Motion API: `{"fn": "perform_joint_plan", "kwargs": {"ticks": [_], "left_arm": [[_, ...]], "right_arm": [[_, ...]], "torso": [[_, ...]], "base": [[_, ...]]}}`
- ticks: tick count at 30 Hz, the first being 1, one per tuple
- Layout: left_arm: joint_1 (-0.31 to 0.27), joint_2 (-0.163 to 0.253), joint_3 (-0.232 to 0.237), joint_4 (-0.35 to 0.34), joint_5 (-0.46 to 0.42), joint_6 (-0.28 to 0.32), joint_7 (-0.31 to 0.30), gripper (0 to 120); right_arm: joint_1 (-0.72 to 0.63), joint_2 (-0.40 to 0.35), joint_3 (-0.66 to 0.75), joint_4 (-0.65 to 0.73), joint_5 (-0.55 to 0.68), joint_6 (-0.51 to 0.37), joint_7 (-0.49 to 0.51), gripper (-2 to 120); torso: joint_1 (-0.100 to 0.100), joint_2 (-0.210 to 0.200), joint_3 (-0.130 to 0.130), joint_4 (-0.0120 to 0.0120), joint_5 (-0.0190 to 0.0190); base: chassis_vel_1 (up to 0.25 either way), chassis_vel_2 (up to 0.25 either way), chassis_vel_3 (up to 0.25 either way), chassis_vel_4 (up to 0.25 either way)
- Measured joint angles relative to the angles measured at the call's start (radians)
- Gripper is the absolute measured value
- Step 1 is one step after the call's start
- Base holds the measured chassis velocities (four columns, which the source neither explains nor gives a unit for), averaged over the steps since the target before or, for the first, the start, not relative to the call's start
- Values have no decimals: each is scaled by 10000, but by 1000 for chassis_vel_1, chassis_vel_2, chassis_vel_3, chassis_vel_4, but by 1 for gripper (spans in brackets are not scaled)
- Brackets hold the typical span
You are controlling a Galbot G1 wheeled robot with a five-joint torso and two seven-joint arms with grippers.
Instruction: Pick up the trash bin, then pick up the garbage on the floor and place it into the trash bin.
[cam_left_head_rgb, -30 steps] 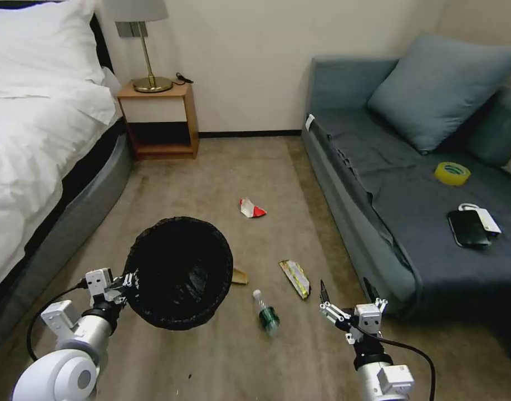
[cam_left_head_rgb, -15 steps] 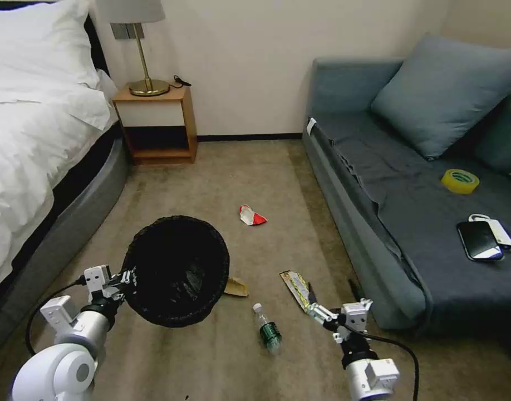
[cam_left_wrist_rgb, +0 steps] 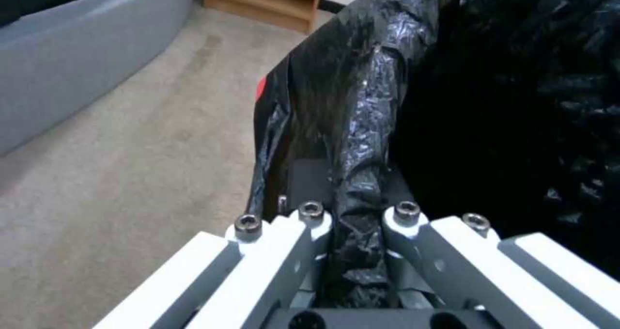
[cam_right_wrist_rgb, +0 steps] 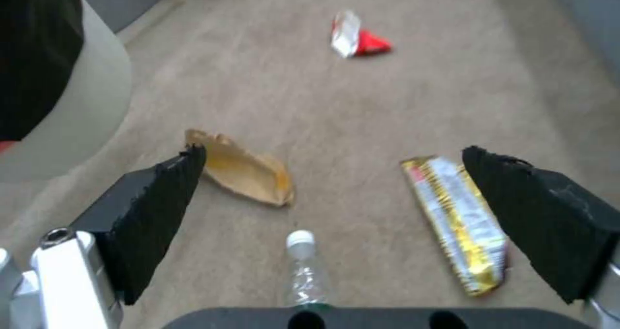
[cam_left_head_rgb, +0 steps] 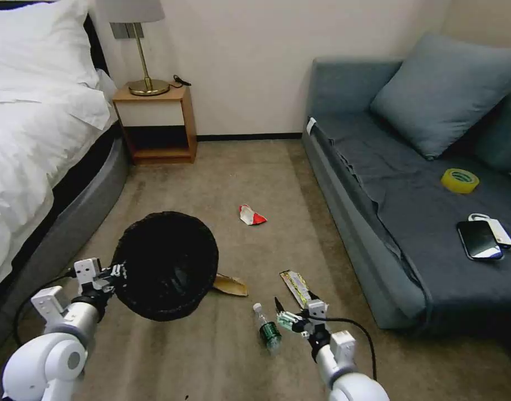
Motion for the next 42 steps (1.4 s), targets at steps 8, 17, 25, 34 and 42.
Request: {"fn": "perform_joint_plan", "kwargs": {"ticks": [8, 17, 25, 34, 42], "left_arm": [[18, -61, -144, 144, -16, -12, 46, 4], [46, -175, -513, 458, -6, -116, 205, 4], [125, -192, -817, 684, -81, -226, 339, 4], [109, -172, -882, 837, -103, -284, 378, 4], [112, -103, -889, 920, -157, -343, 410, 4]], "right_arm": [[1362, -741, -808, -834, 1882, -1046, 381, 100], [3976, -1671, -2917, -2770, 3373, -3055, 475, 100], [5171, -1778, -3829, -4270, 4354, -3981, 259, 100], [5527, -1658, -4248, -5116, 3937, -4035, -137, 100], [5530, -1415, -4415, -5660, 3147, -3723, -453, 100]], "torso": [[0, -1, 0, 0, 0], [0, 0, 1, 0, -1], [1, 0, 1, 0, -1], [1, 0, 0, 0, -1], [0, 0, 0, 0, -1]], "base": [[0, 0, 0, 0], [0, 0, 0, 0], [0, 0, 0, 0], [0, 0, 0, 0], [0, 0, 0, 0]]}}
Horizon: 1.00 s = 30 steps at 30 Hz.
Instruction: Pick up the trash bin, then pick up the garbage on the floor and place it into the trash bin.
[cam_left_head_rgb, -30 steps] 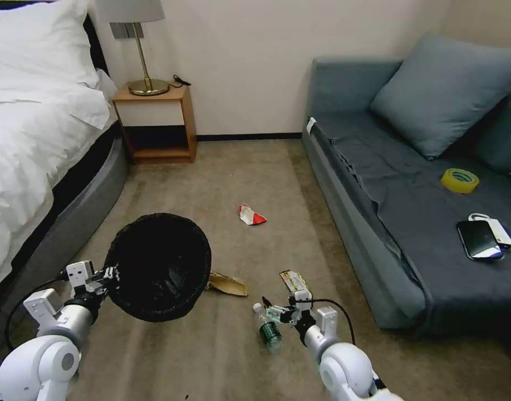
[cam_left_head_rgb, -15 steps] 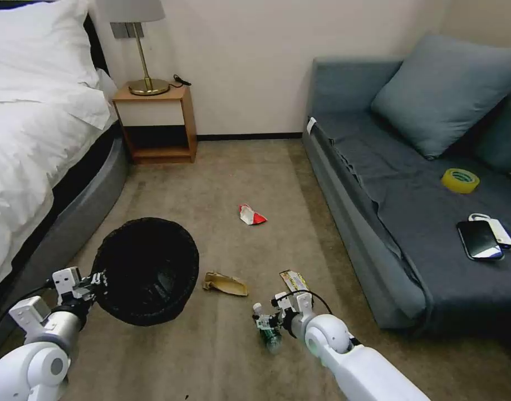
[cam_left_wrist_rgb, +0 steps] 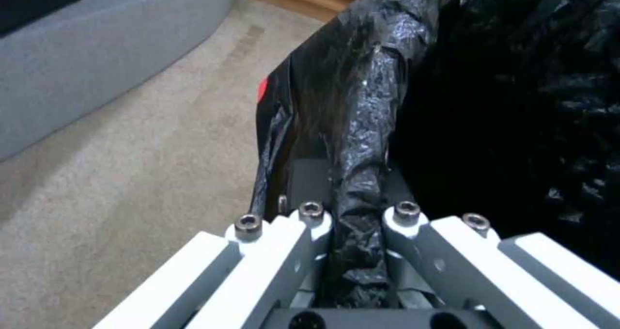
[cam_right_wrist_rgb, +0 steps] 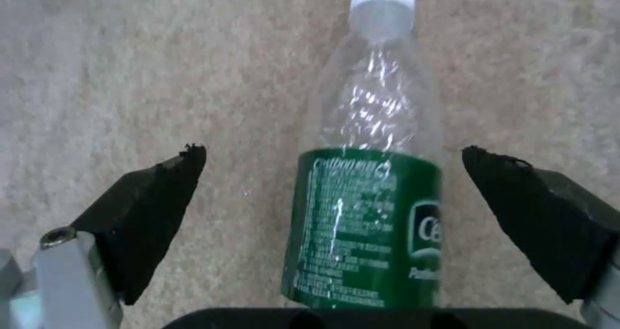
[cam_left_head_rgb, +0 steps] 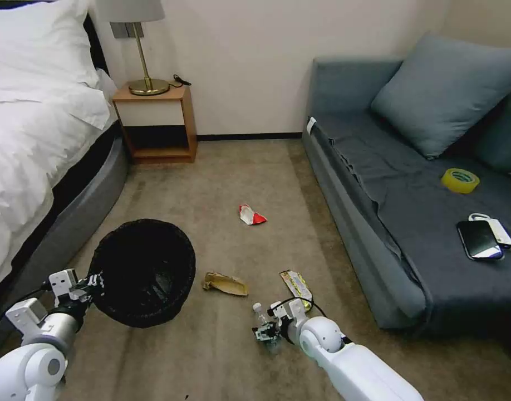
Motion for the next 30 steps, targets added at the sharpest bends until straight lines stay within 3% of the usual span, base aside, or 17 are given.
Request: {"fn": "perform_joint_plan", "kwargs": {"ticks": [12, 15, 30], "left_arm": [[-10, 12, 18, 117, 13, -124, 29, 4], [-35, 5, 58, 156, 23, -134, 29, 4], [-80, -6, 181, 170, 87, -118, 27, 4]], "right_arm": [[105, 325, -92, -744, -644, 224, -79, 100], [81, 436, -41, -876, -790, 225, -4, 85], [-134, 694, 356, -842, -1134, 452, -140, 35]], "torso": [[0, 0, 0, 0, 0], [0, 0, 0, 0, 0], [-1, 0, 0, 0, 0]], "base": [[0, 0, 0, 0], [0, 0, 0, 0], [0, 0, 0, 0]]}}
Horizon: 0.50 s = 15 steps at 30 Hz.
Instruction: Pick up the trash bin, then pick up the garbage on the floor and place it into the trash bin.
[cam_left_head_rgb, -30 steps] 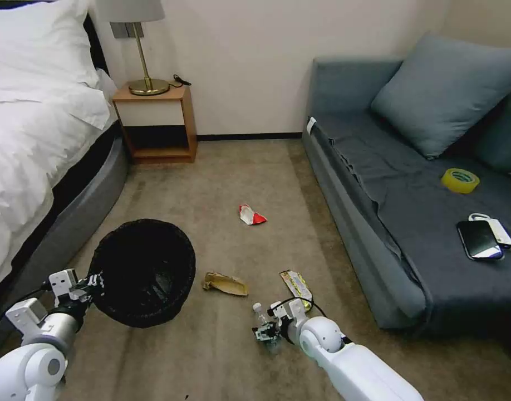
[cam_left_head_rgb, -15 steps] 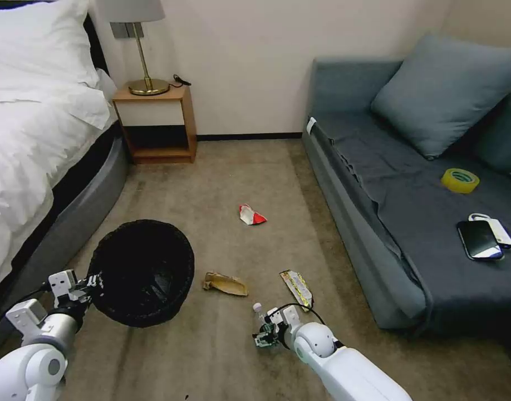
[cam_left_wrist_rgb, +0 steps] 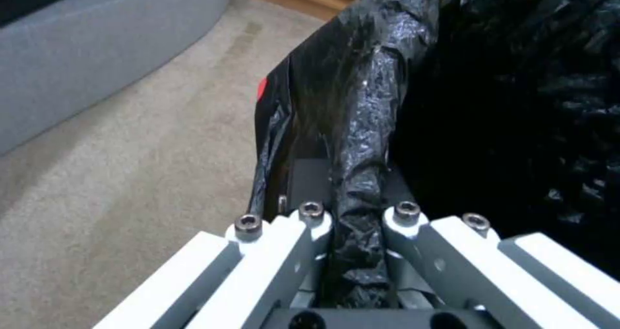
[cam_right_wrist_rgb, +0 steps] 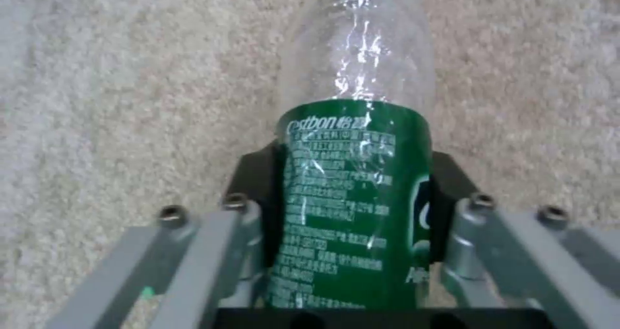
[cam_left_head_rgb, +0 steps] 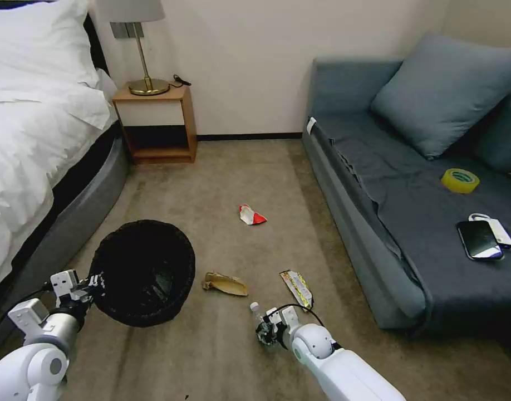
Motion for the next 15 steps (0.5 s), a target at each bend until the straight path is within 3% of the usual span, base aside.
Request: {"fn": "perform_joint_plan", "kwargs": {"ticks": [6, 15], "left_arm": [[-1, -77, 82, 5, 81, 21, -19, 4], [-4, -120, 410, -3, 224, 124, -40, 4]], "right_arm": [[-124, -195, 383, 619, 61, 46, 250, 22], [-64, -1390, 1551, 3223, 1401, 41, 1039, 21]], "torso": [[0, 0, 0, 0, 2], [0, 0, 0, -1, 3]], "base": [[0, 0, 0, 0], [0, 0, 0, 0]]}}
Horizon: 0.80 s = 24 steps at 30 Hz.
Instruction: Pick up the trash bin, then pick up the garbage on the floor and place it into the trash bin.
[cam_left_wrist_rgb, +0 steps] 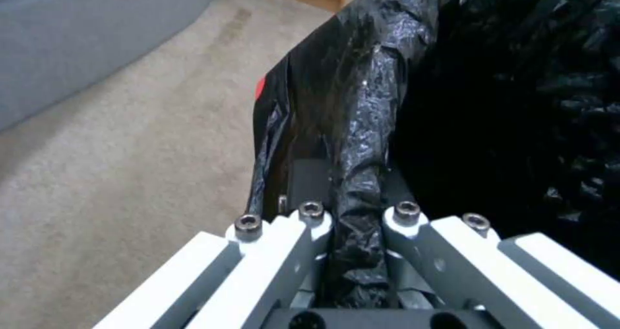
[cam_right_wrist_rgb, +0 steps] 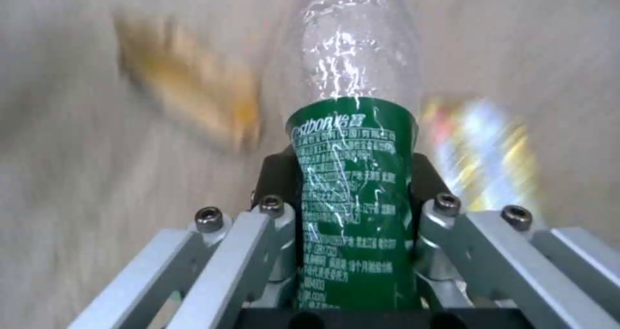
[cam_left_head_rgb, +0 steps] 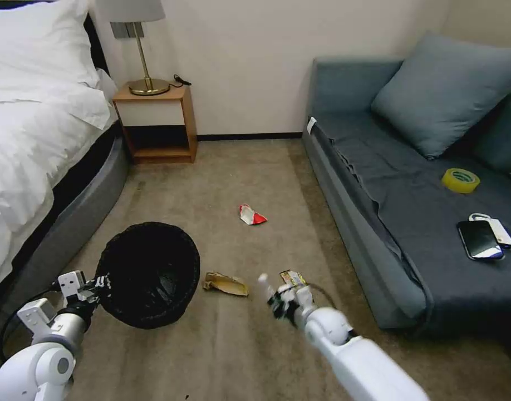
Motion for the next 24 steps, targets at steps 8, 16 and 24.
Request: {"fn": "perform_joint_plan", "kwargs": {"ticks": [8, 16, 24], "left_arm": [[184, -195, 1106, -253, 151, 447, -220, 4], [52, -241, 1884, -277, -290, 1012, -523, 4], [-209, -176, 2583, -199, -975, 1436, -647, 4]], "right_arm": [[136, -1443, 175, 2646, 1332, 1227, 640, 21], [41, -1798, -464, 4613, 1875, 2713, 341, 21], [284, -1805, -1866, 5391, 1848, 3276, -492, 21]], "torso": [[0, 2, 0, 0, -2], [0, 1, 0, 1, 0], [0, 1, -1, 1, -2]], "base": [[0, 0, 0, 0], [0, 0, 0, 0], [0, 0, 0, 0]]}}
